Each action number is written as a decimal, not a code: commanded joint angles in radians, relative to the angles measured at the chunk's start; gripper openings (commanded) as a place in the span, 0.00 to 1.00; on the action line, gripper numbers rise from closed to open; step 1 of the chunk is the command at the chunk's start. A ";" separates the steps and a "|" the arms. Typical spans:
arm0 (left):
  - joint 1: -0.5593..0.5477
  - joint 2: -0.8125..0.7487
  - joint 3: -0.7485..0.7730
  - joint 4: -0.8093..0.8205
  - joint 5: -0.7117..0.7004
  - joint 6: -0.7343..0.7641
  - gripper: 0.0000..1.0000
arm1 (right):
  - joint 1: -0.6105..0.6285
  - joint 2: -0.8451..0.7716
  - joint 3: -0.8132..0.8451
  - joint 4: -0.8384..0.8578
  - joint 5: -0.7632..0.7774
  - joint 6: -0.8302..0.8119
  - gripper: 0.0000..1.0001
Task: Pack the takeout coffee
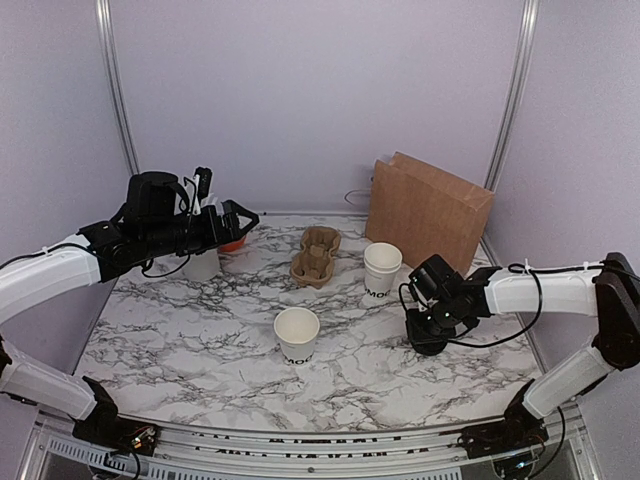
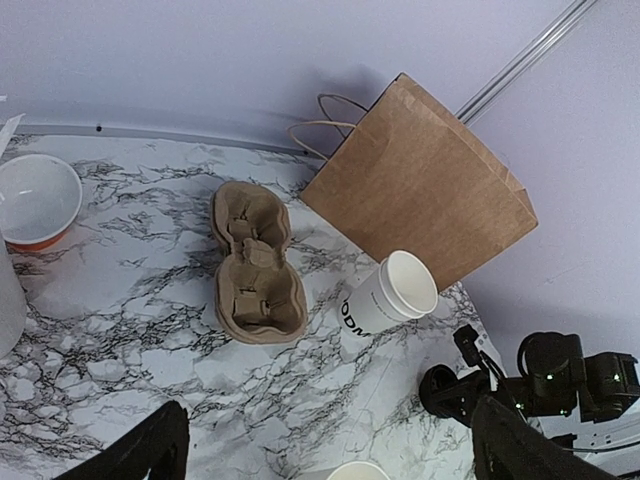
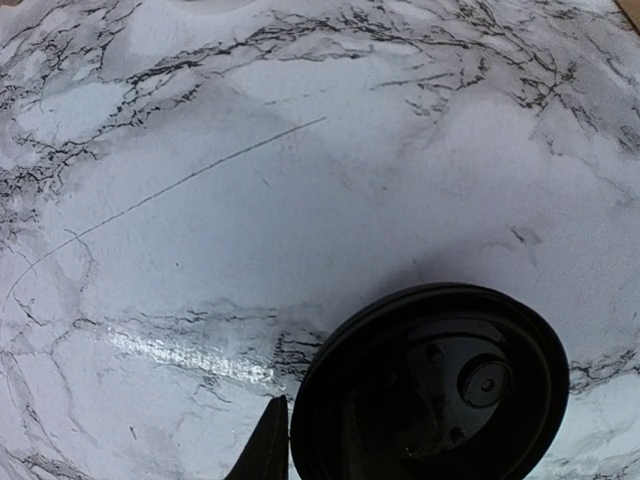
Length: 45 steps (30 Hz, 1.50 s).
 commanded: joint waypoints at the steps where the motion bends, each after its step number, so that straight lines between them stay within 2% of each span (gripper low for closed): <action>1: -0.002 0.006 0.032 0.024 -0.002 -0.014 0.99 | -0.006 0.002 0.007 0.014 0.017 0.014 0.15; 12: -0.003 0.043 0.058 0.031 0.025 -0.039 0.99 | -0.006 -0.068 0.004 -0.017 0.034 0.042 0.06; 32: -0.003 0.078 0.044 0.062 0.073 -0.092 0.99 | -0.004 -0.143 0.025 -0.077 0.074 0.069 0.01; 34: -0.003 0.089 0.054 0.069 0.089 -0.100 0.99 | -0.004 -0.139 0.029 -0.091 0.083 0.071 0.05; 42: -0.003 0.096 0.050 0.085 0.106 -0.109 0.99 | -0.007 -0.154 0.000 -0.102 0.119 0.058 0.38; 45: -0.002 0.088 0.033 0.085 0.096 -0.101 0.99 | -0.007 -0.150 0.010 -0.097 0.124 0.027 0.42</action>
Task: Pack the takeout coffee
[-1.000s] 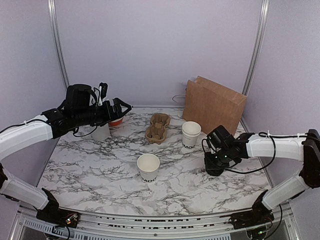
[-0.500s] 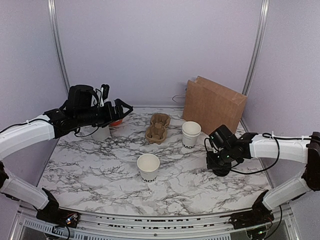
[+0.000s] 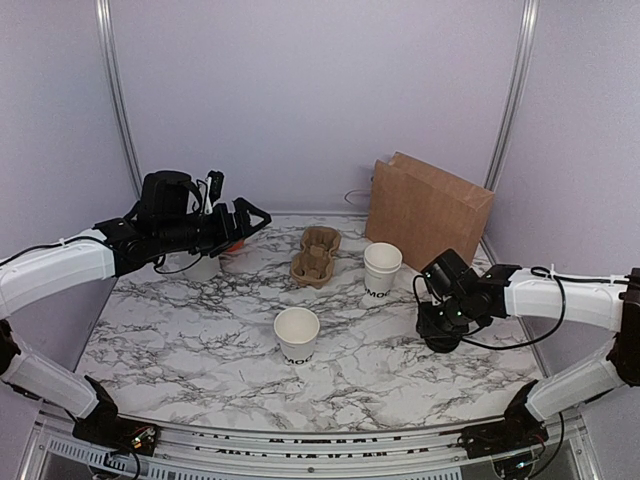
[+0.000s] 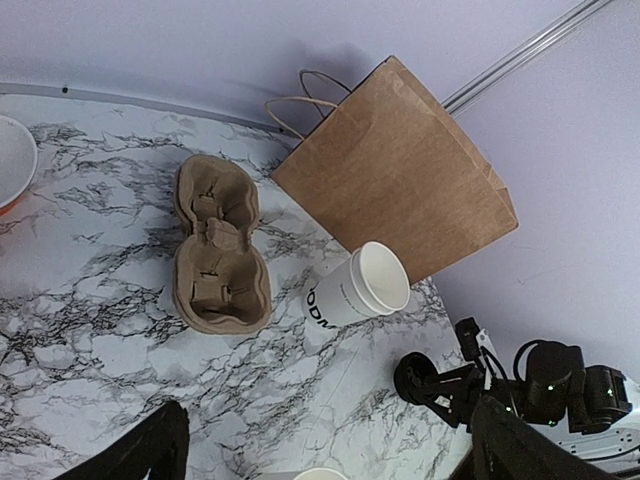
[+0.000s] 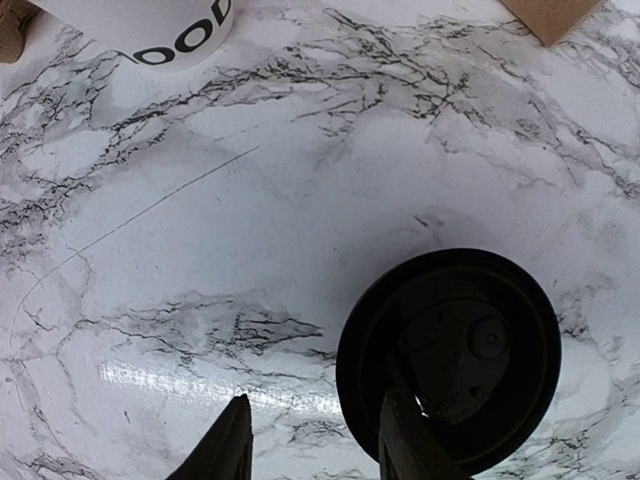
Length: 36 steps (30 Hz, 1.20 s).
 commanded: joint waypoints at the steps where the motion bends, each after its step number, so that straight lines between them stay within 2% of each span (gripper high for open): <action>1: -0.002 -0.004 -0.007 0.037 0.006 0.009 0.99 | -0.008 -0.011 0.019 -0.003 0.029 -0.044 0.42; 11: -0.002 -0.010 -0.029 0.051 0.002 -0.002 0.99 | -0.011 0.082 0.050 0.007 0.050 -0.122 0.41; 27: -0.002 0.033 -0.021 0.069 0.016 -0.006 0.99 | -0.028 0.164 0.056 0.034 0.035 -0.139 0.28; 30: -0.003 0.037 -0.018 0.070 0.015 -0.006 0.99 | -0.037 0.166 0.063 0.033 0.034 -0.143 0.24; 36: -0.002 0.041 -0.018 0.073 0.015 -0.006 0.99 | -0.046 0.158 0.087 0.016 0.030 -0.150 0.08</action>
